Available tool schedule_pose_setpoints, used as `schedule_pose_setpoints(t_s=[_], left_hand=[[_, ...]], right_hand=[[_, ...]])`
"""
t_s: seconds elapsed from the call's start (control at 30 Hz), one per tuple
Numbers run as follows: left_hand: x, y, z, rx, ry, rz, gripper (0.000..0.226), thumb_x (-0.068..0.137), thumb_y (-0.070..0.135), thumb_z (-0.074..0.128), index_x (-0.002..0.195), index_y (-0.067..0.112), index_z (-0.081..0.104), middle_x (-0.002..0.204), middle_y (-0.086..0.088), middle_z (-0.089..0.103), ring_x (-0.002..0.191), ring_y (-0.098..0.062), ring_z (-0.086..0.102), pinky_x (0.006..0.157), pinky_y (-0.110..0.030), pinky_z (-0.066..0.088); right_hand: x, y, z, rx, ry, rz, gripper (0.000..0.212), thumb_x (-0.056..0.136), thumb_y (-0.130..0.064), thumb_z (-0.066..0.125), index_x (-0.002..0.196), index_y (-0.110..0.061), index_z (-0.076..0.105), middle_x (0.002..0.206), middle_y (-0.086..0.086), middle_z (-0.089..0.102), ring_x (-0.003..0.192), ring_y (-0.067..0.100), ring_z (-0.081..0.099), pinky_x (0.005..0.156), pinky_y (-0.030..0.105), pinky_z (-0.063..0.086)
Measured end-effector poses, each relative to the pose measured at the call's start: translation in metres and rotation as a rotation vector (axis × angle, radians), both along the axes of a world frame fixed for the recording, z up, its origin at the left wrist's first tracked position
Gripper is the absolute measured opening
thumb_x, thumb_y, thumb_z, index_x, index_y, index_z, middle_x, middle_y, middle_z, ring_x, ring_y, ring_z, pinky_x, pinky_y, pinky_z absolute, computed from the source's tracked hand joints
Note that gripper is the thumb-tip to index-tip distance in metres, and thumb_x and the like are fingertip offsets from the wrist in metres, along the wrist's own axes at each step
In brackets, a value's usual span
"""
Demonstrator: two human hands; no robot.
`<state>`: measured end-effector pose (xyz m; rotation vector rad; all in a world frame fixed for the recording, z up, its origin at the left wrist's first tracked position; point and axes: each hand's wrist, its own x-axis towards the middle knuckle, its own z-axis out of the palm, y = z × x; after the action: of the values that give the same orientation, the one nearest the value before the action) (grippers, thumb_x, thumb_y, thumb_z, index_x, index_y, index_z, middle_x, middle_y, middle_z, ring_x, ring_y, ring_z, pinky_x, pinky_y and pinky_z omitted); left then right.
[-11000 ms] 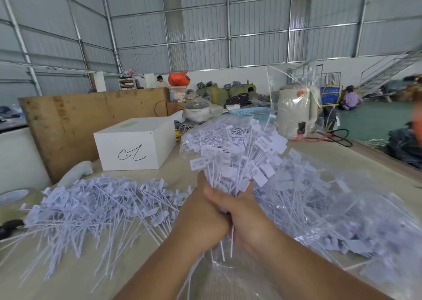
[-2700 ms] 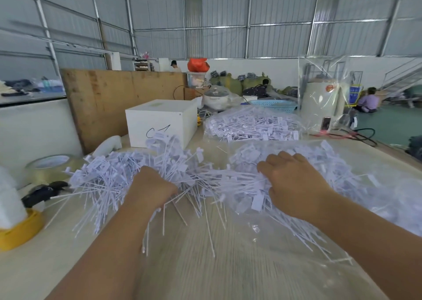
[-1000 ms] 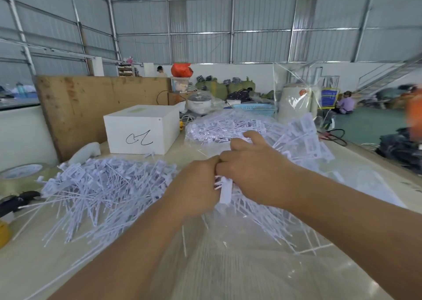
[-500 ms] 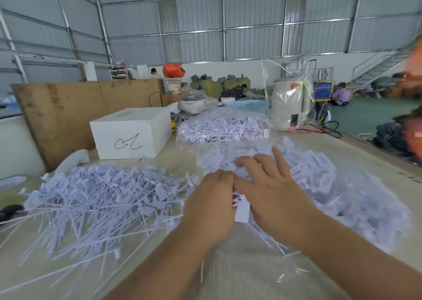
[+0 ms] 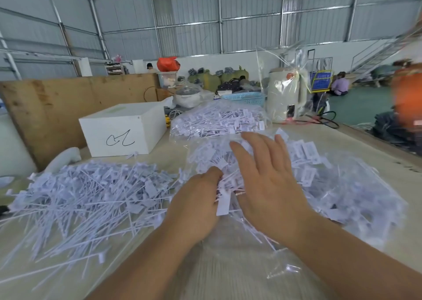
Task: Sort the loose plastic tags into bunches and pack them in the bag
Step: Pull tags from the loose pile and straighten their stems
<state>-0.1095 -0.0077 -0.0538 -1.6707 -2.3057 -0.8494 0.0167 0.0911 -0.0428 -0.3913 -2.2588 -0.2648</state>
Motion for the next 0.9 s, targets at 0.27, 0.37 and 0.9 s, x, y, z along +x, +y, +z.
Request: schedule_pose_setpoints(t_s=[0.27,0.37,0.9], left_hand=[[-0.004,-0.005,0.001,0.073,-0.088,0.077,0.026,0.087,0.006,0.053,0.103,0.024,0.044,0.070,0.004,0.045,0.061,-0.018,0.043,0.053,-0.033,0.032],[-0.005,-0.005,0.002,0.097,-0.102,0.085,0.022,0.088,0.010,0.056,0.104,0.022,0.045,0.068,0.006,0.045,0.062,-0.019,0.045,0.053,-0.033,0.030],[0.017,-0.007,0.012,0.251,-0.087,-0.018,0.020,0.088,0.029,0.052,0.105,0.020,0.047,0.084,-0.002,0.056,0.076,-0.022,0.055,0.062,-0.040,0.045]], right_hand=[[0.026,-0.022,0.024,-0.152,-0.141,0.027,0.058,0.062,-0.024,0.073,0.116,-0.019,0.051,0.102,0.000,0.054,0.087,0.023,0.053,0.070,0.033,0.044],[0.027,-0.024,0.030,-0.290,-0.335,-0.083,0.018,0.085,-0.045,0.054,0.087,-0.028,0.048,0.078,-0.010,0.050,0.073,0.014,0.054,0.052,0.023,0.034],[0.003,-0.022,0.014,-1.472,0.389,0.513,0.043,0.071,-0.042,0.077,0.091,-0.004,0.071,0.090,0.014,0.073,0.086,0.031,0.070,0.080,0.046,0.059]])
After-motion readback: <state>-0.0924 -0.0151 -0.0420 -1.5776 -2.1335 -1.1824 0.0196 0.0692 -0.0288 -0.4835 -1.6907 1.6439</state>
